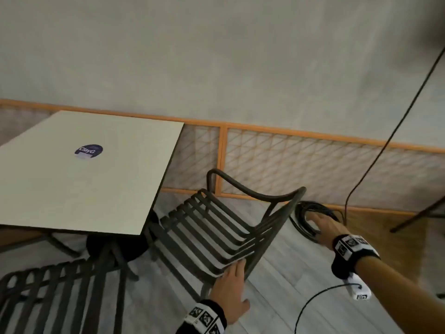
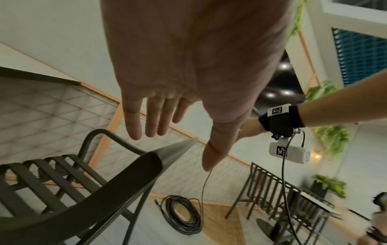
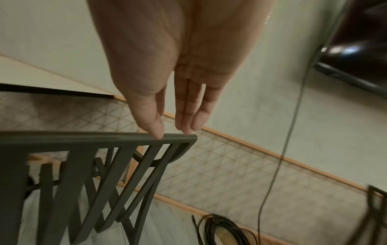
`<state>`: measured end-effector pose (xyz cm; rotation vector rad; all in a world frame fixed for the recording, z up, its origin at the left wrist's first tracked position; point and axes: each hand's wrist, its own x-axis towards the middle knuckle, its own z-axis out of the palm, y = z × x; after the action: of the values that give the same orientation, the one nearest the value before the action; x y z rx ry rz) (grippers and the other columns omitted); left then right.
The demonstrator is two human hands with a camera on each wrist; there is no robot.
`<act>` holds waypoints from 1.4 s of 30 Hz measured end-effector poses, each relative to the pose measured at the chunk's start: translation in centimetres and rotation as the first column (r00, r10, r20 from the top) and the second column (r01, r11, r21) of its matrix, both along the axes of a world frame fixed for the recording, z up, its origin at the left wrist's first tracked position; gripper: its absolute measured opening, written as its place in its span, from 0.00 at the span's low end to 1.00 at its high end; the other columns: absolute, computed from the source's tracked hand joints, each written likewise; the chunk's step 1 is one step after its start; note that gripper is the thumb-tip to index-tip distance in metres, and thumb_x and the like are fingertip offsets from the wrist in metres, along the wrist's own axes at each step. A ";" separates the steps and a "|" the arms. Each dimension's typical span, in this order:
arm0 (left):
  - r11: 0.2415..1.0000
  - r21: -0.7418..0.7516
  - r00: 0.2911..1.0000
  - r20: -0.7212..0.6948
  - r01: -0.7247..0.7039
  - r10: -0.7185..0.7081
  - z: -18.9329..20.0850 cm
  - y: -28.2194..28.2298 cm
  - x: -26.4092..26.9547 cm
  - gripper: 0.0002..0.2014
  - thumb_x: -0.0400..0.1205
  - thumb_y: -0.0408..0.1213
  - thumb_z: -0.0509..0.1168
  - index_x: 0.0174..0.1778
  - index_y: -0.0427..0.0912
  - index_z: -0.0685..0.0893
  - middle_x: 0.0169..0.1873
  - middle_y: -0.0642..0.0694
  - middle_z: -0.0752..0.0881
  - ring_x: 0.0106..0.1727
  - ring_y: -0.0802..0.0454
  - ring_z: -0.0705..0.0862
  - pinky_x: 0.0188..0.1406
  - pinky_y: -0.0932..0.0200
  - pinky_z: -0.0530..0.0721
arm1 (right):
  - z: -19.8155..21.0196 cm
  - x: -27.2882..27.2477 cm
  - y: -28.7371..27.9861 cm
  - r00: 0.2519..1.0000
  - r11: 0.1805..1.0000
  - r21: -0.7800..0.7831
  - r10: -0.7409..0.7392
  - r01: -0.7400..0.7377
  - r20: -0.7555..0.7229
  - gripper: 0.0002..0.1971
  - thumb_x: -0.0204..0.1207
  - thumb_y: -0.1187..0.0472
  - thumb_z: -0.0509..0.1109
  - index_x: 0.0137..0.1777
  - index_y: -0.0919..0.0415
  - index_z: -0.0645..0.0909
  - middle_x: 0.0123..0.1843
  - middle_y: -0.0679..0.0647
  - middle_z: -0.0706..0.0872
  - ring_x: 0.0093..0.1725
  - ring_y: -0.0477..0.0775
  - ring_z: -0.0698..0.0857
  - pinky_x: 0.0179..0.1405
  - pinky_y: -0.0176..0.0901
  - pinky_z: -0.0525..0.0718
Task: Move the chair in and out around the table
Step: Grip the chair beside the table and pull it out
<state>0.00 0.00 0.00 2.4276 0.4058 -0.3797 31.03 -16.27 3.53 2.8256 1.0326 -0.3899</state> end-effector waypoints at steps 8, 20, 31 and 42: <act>0.956 -0.180 0.963 -0.184 -0.232 0.199 -4.1 0.5 6.7 0.30 0.84 0.48 0.56 0.80 0.56 0.51 0.82 0.49 0.58 0.81 0.47 0.60 0.82 0.53 0.58 | -4.2 13.5 7.2 0.918 0.911 -0.181 0.389 -0.371 0.078 0.33 0.73 0.71 0.62 0.73 0.38 0.66 0.79 0.48 0.66 0.77 0.56 0.66 0.75 0.56 0.69; 0.873 -0.266 0.896 -0.297 -0.410 0.330 -2.5 -2.0 13.6 0.52 0.72 0.15 0.50 0.70 0.83 0.46 0.81 0.48 0.60 0.84 0.44 0.50 0.75 0.20 0.38 | -5.7 26.4 13.3 0.718 0.623 -0.420 0.688 -0.660 -0.106 0.31 0.79 0.66 0.59 0.71 0.26 0.65 0.81 0.46 0.63 0.78 0.57 0.65 0.76 0.53 0.65; 0.782 -0.256 0.817 -0.285 -0.569 0.501 -4.1 -5.0 23.7 0.45 0.76 0.19 0.56 0.78 0.63 0.43 0.83 0.49 0.55 0.84 0.41 0.43 0.69 0.12 0.38 | -6.8 35.8 21.3 0.615 0.479 -0.527 0.781 -0.702 -0.109 0.31 0.81 0.66 0.54 0.70 0.24 0.64 0.83 0.40 0.58 0.81 0.56 0.58 0.79 0.59 0.61; 0.693 -0.241 0.733 -0.272 -0.679 0.624 -5.2 -1.2 28.1 0.48 0.74 0.18 0.55 0.78 0.64 0.40 0.82 0.49 0.58 0.84 0.43 0.45 0.70 0.13 0.37 | -7.1 37.3 31.6 0.586 0.467 -0.523 0.807 -0.713 -0.078 0.28 0.82 0.64 0.57 0.70 0.27 0.67 0.83 0.43 0.58 0.81 0.57 0.57 0.78 0.63 0.59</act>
<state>28.11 -1.22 -5.22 1.7701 1.1530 -0.2975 68.35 15.31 -3.60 1.6332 1.7050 -0.2293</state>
